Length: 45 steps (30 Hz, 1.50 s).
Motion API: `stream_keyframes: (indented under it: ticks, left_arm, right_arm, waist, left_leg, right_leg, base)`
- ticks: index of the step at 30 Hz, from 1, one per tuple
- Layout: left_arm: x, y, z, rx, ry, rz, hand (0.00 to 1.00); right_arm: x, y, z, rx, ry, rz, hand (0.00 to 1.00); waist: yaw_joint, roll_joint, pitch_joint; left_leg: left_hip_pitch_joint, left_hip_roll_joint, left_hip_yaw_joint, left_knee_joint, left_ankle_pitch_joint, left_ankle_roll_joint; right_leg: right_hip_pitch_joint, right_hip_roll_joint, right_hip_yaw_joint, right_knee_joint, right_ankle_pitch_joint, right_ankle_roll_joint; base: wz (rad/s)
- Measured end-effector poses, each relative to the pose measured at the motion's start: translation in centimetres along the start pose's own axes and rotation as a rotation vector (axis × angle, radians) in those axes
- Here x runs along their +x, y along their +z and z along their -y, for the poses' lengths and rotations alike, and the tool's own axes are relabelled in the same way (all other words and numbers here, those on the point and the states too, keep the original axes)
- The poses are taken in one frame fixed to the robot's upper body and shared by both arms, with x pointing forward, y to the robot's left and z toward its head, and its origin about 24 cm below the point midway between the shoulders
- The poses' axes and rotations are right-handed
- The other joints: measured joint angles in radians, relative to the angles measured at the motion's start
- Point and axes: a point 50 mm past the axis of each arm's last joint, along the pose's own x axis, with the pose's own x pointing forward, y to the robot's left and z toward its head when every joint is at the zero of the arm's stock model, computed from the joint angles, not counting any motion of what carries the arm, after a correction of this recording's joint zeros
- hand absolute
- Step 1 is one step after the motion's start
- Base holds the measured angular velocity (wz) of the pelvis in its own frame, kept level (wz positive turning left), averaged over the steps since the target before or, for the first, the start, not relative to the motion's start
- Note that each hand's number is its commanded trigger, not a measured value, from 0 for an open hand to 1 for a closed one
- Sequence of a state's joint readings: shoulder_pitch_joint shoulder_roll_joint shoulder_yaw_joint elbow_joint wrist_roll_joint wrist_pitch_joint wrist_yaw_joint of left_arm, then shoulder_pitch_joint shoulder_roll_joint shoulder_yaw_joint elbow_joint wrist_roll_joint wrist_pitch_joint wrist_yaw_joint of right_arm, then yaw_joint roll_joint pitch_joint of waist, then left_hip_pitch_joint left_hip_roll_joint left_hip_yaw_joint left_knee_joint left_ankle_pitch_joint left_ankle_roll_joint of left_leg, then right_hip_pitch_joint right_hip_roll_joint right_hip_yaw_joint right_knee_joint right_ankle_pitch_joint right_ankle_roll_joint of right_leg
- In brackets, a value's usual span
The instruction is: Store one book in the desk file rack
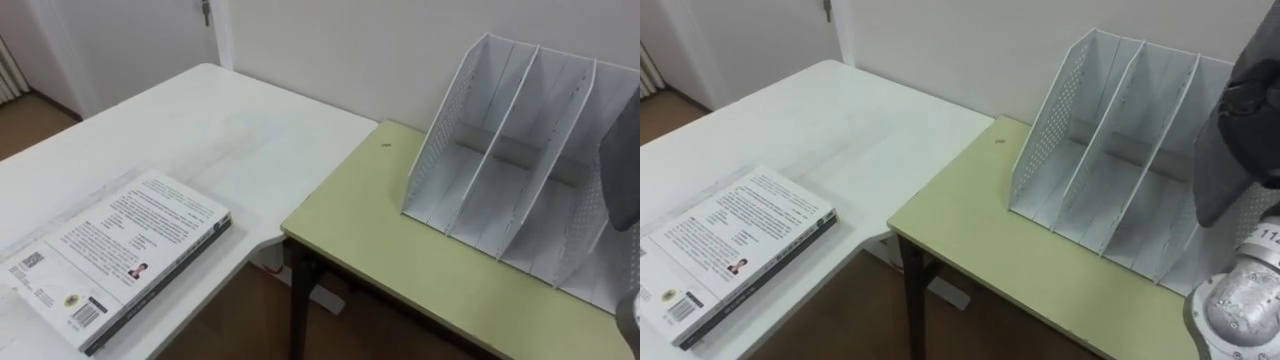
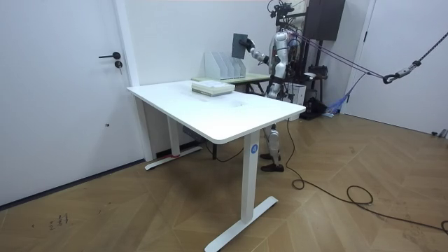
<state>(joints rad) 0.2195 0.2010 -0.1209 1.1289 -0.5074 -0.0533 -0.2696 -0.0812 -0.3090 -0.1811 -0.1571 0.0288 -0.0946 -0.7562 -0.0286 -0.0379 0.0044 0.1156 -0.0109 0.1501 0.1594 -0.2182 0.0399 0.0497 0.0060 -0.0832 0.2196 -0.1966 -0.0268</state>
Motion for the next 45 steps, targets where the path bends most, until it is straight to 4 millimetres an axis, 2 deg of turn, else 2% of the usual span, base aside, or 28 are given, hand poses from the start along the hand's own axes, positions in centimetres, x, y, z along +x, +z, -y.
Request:
stream_keyframes:
  ticks: [6,10,14,24,30,36,40,45]
  left_arm:
    - [0.1,0.3,0.1,0.015,-0.003,-0.002,0.00]
    - [0.1,0.3,0.0,0.023,-0.004,-0.006,0.00]
    - [0.1,0.4,-0.1,0.014,0.001,-0.009,0.00]
    - [0.0,0.5,-0.3,0.018,0.002,-0.014,0.00]
    - [0.0,0.8,-0.5,0.022,0.011,-0.018,0.00]
    - [0.0,0.8,-0.7,0.025,0.013,-0.027,0.00]
    - [0.0,0.8,-0.7,0.034,0.010,-0.035,0.00]
    - [-0.1,0.7,-0.9,0.034,0.016,-0.040,0.00]
  right_arm:
    - [0.9,-0.8,-0.9,-0.017,0.007,-0.036,1.00]
    - [1.3,-1.0,-1.4,-0.019,0.003,-0.053,1.00]
    - [1.6,-1.3,-1.7,-0.012,-0.002,-0.070,1.00]
    - [1.9,-2.7,-1.7,-0.075,-0.005,-0.131,1.00]
    - [3.4,-3.8,-1.5,-0.106,-0.032,-0.184,1.00]
    - [5.3,-4.1,-2.0,-0.135,-0.057,-0.214,1.00]
    - [5.9,-4.3,-2.1,-0.146,-0.065,-0.228,1.00]
    - [6.4,-4.5,-2.3,-0.117,-0.055,-0.271,1.00]
  waist:
    - [0.006,-0.001,-0.0003]
    - [0.010,-0.001,-0.0079]
    - [0.011,-0.005,-0.0104]
    - [0.012,-0.009,-0.0087]
    - [0.013,-0.020,-0.0031]
    - [0.007,-0.018,-0.0069]
    - [0.007,-0.015,-0.0088]
    - [0.006,-0.007,-0.0145]
  left_leg:
    - [-0.004,-0.001,0.000,0.001,0.000,0.000]
    - [-0.001,0.000,0.000,0.004,0.001,0.000]
    - [-0.001,0.000,-0.002,0.004,0.001,0.000]
    - [-0.001,-0.001,-0.013,0.009,0.001,0.000]
    - [-0.002,-0.001,-0.013,0.011,0.001,0.000]
    - [-0.002,0.000,-0.014,0.012,0.001,0.000]
    - [-0.002,0.001,-0.016,0.011,0.001,0.000]
    - [-0.001,0.001,-0.016,0.011,0.001,0.000]
  right_leg:
    - [0.001,-0.001,0.000,0.000,0.000,0.000]
    - [0.000,0.000,-0.002,-0.003,0.000,0.000]
    - [0.001,-0.001,-0.004,-0.005,0.000,0.000]
    - [0.003,-0.002,-0.011,0.000,0.000,0.000]
    - [0.002,-0.002,-0.009,-0.002,0.000,0.000]
    - [0.003,-0.002,-0.011,0.000,0.000,0.000]
    - [0.004,-0.004,-0.034,0.000,0.001,-0.001]
    - [0.004,-0.005,-0.034,0.002,0.001,-0.001]
  base:
    - [0.00]
    - [0.00]
    - [0.00]
    - [0.02]
    - [0.00]
    - [0.00]
    - [0.00]
    - [0.00]
